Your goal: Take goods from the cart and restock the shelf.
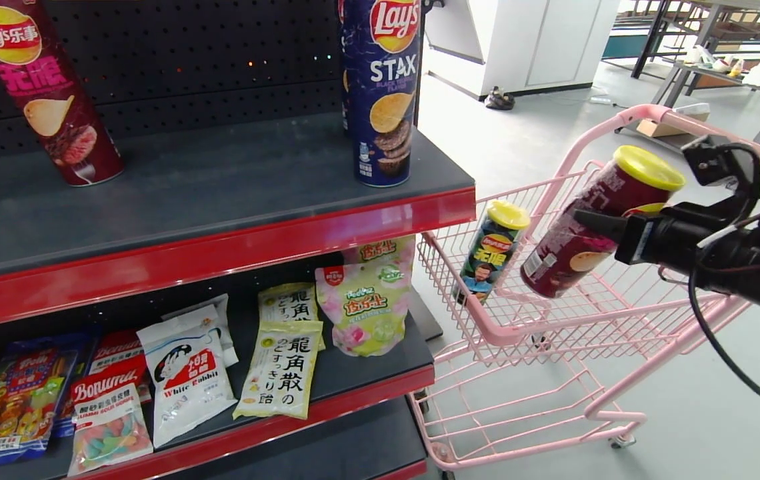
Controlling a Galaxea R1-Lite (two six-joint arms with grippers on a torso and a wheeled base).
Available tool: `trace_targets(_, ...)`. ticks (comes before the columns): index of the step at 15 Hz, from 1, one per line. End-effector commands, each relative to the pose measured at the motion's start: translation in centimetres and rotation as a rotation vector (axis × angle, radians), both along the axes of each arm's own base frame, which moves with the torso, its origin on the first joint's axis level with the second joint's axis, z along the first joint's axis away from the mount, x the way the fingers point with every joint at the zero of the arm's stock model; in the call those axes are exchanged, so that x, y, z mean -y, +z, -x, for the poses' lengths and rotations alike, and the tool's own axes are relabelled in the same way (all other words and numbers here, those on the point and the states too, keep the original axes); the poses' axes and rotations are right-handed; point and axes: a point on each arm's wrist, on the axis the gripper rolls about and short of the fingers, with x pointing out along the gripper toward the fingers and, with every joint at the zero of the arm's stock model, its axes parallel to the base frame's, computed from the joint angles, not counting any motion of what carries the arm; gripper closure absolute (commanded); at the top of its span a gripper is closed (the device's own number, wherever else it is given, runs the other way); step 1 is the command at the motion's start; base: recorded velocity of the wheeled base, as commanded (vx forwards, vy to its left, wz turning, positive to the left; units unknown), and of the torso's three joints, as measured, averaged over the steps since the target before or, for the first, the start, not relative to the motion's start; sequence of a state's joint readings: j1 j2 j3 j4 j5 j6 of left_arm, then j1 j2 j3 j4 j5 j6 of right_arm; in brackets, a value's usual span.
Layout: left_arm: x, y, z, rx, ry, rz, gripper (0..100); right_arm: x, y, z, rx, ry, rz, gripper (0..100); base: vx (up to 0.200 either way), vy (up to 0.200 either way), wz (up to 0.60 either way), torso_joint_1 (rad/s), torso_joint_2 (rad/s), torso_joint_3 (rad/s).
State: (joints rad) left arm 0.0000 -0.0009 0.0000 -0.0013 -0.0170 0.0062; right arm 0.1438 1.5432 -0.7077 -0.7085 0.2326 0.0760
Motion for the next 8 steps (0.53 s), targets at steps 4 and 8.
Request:
trace_targets(4, 0.0, 0.0, 0.0, -0.001, 0.000, 0.000, 0, 1.7, 6.1, 9.6, 0.069, -0.015, 0.011, 100, 0.000, 0.000, 0.00, 0.000, 0.00, 0.000)
trace_targets(8, 0.0, 0.0, 0.0, -0.001, 0.000, 0.002, 0, 3.7, 3.4, 22.4, -0.058, -0.126, 0.111, 100, 0.000, 0.000, 0.00, 0.000, 0.00, 0.000)
